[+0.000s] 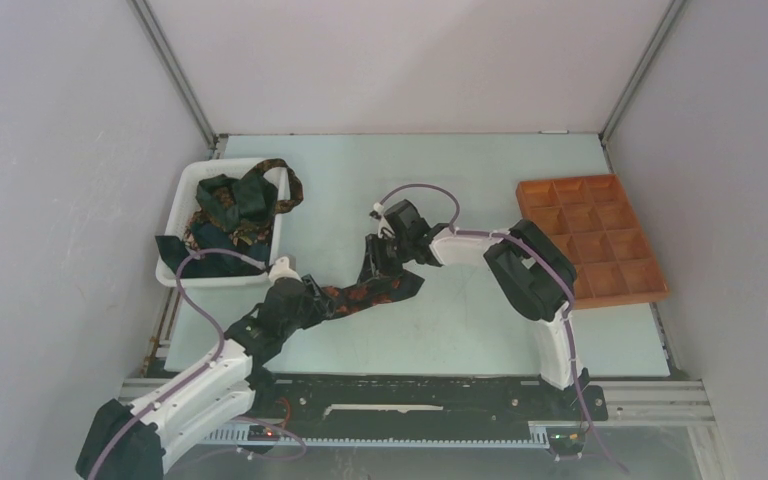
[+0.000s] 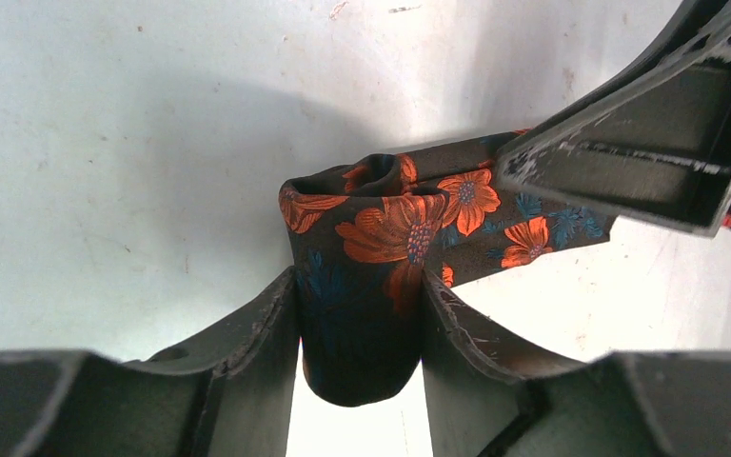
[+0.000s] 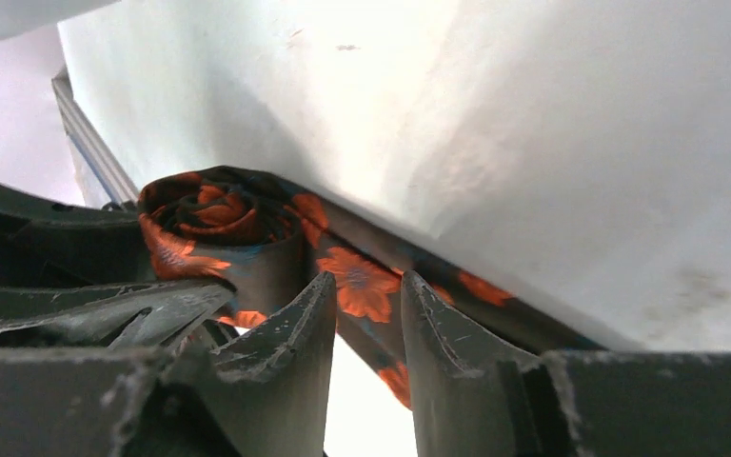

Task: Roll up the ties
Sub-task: Roll the tie at the center of the board.

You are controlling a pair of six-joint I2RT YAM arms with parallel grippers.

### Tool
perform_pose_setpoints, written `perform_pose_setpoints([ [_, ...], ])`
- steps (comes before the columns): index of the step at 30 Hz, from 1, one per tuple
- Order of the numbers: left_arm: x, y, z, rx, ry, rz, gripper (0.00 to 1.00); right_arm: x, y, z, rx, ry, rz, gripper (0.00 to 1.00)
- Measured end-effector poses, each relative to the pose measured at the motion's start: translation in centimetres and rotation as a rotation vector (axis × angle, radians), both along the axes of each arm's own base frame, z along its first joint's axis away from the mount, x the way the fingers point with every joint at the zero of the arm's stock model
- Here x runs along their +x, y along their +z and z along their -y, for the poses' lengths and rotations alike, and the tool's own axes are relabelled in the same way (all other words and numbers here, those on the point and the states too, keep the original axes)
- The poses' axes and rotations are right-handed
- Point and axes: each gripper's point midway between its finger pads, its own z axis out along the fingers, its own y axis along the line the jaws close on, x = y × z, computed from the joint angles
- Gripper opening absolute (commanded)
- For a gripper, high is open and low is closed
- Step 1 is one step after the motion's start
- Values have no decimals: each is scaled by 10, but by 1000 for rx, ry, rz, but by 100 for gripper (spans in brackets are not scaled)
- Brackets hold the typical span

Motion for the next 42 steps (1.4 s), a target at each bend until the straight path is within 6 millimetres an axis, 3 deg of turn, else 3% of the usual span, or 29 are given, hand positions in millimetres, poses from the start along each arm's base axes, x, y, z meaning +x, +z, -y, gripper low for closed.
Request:
perform_pose_setpoints([
  [5, 3, 1, 1, 43, -20, -26, 46, 15, -9, 17, -36, -49, 2, 34],
  [12, 6, 5, 1, 90, -49, -44, 45, 18, -11, 21, -55, -57, 19, 32],
  [32, 15, 14, 7, 238, -142, -130, 44, 3, -11, 56, -178, -111, 14, 31],
  [42, 23, 13, 7, 386, -172, -218, 44, 39, 13, 97, -166, -212, 39, 32],
])
